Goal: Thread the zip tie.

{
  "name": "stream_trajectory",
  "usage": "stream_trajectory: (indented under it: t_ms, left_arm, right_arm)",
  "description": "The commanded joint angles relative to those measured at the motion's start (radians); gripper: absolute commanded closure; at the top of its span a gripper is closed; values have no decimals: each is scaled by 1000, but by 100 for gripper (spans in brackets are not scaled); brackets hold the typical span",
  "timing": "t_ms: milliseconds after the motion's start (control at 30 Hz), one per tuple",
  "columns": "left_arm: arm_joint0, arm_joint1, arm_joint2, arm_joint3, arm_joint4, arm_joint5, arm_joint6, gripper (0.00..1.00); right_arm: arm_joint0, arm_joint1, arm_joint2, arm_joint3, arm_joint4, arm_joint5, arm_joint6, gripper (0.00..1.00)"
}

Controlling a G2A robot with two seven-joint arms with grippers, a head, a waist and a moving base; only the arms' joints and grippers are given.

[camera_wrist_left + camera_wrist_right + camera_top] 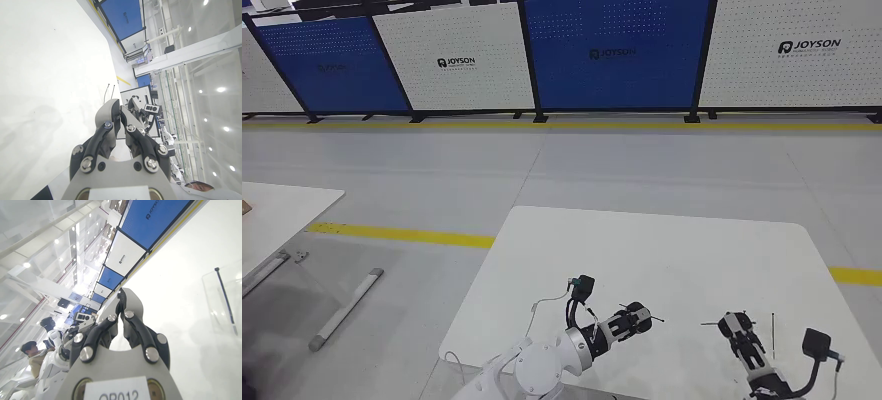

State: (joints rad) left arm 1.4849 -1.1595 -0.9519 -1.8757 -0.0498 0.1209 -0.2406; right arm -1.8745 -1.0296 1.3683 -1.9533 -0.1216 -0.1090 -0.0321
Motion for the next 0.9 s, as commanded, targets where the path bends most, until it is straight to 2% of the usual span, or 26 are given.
stream_trajectory:
  t_ms: [0, 233, 333, 433, 500, 767, 800, 867]
  left_arm:
    - [0, 0, 0, 0, 0, 0, 0, 100]
    - [-1, 0, 1, 0, 3, 0, 2, 100]
    - [-17, -3, 21, 1, 57, 26, 21, 100]
    - [-47, -9, 54, 3, 86, 58, 10, 100]
    - [-58, -13, 63, 1, 85, 54, 15, 100]
    - [-58, -13, 63, 1, 85, 54, 15, 100]
    - [-60, -13, 62, 4, 96, 49, 28, 100]
    - [-67, -14, 68, 11, 175, 51, 75, 100]
  right_arm:
    - [1, 0, 0, 0, 0, 0, 0, 100]
    - [1, 0, 0, 0, 0, 0, 0, 100]
    - [1, 0, 0, 0, 0, 0, 0, 100]
    - [1, 0, 0, 0, 0, 0, 0, 100]
    - [1, 0, 0, 0, 0, 0, 0, 100]
    - [7, -5, -5, -5, -13, 18, -3, 100]
    - [5, -6, -8, -11, -18, 21, -4, 100]
    - [3, -9, -13, -20, -29, 27, -10, 100]
